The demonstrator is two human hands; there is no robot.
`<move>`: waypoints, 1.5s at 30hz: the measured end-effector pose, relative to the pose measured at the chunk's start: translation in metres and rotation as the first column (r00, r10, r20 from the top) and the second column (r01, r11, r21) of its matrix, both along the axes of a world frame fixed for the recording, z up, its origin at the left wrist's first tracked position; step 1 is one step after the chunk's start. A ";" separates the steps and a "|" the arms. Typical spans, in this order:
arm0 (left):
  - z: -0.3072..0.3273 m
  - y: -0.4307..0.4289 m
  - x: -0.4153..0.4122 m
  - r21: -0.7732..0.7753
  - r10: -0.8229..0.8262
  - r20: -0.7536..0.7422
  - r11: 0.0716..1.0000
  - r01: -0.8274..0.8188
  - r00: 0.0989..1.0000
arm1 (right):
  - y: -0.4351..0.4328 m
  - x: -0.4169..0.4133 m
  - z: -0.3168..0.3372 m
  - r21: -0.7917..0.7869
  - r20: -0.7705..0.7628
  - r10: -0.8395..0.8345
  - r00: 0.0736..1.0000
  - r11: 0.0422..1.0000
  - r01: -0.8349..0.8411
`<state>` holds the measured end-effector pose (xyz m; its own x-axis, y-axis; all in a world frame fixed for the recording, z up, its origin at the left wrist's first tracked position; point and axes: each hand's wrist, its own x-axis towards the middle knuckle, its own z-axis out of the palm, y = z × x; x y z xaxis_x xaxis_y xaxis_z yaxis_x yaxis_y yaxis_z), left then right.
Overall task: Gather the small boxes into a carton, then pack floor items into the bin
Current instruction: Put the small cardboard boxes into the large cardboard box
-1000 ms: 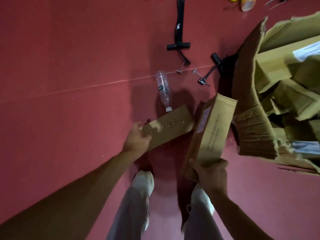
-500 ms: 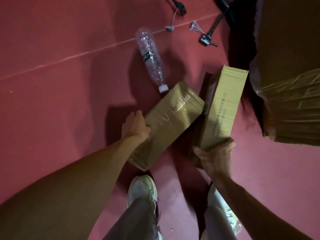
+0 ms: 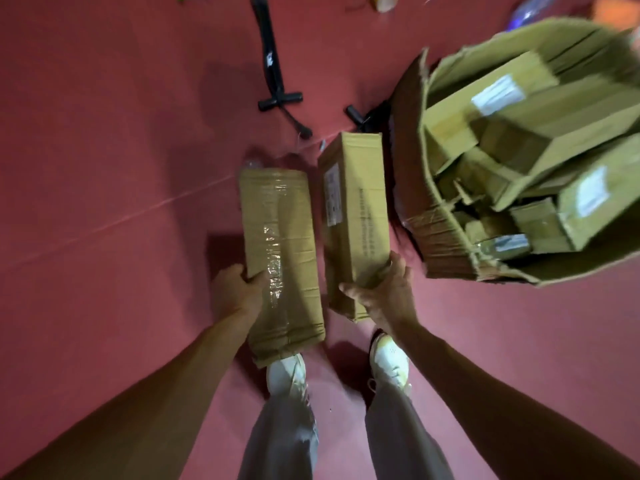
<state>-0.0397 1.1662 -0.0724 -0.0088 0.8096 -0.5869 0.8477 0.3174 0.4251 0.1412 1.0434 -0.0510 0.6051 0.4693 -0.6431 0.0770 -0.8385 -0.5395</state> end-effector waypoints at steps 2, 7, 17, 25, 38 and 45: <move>0.049 0.019 0.013 0.047 0.004 0.022 0.999 -0.005 1.000 | 0.012 0.009 0.043 0.009 0.045 -0.023 0.999 1.000 0.023; 0.132 0.060 0.073 0.069 -0.114 0.151 0.992 0.105 0.982 | 0.013 0.056 0.118 0.076 0.004 -0.169 0.986 0.983 0.168; 0.189 0.059 0.301 0.153 -0.396 0.251 0.917 0.368 0.883 | -0.076 0.228 0.153 0.249 -0.465 -0.589 0.660 0.629 0.737; 0.175 0.058 0.461 0.095 -0.534 0.199 0.845 0.526 0.822 | -0.120 0.338 0.121 0.128 -0.671 -0.612 0.419 0.461 0.878; 0.077 0.068 0.566 0.051 -0.681 0.030 0.732 0.680 0.731 | -0.084 0.388 0.058 0.124 -0.476 -0.760 0.442 0.439 0.890; 0.020 0.092 0.567 -0.170 -0.825 0.069 0.545 0.821 0.561 | -0.042 0.393 0.009 -0.010 -0.127 -0.839 0.529 0.534 0.845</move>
